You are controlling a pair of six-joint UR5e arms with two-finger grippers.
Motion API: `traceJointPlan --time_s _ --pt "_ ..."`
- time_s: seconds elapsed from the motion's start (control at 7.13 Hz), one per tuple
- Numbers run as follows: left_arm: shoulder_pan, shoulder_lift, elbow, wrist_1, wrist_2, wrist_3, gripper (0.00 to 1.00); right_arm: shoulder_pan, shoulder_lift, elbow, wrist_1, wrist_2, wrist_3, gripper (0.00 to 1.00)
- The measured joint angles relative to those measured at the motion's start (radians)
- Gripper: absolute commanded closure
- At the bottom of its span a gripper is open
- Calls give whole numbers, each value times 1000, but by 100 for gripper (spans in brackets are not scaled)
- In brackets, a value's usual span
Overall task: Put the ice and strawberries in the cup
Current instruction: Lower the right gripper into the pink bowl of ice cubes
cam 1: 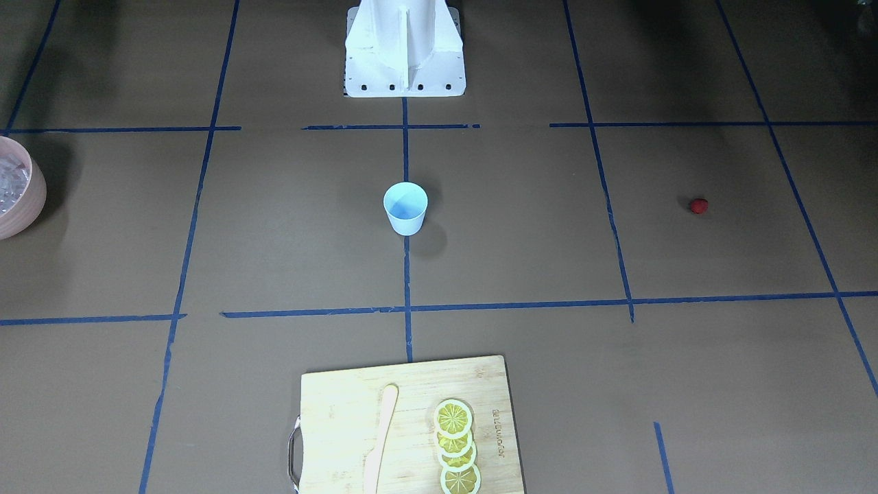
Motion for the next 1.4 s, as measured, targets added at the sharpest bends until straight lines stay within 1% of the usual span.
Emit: traceJointPlan --time_s 0.56,0.98,1.4 --pt "12 -6 -15 4 -3 -11 0 -1 -1 4 5 14 -2 0" --pt "18 17 -20 -10 -7 -10 0 -2 -15 15 20 78 3 0" --pt "18 19 -40 -13 -8 -9 0 -11 -99 114 23 91 94 3"
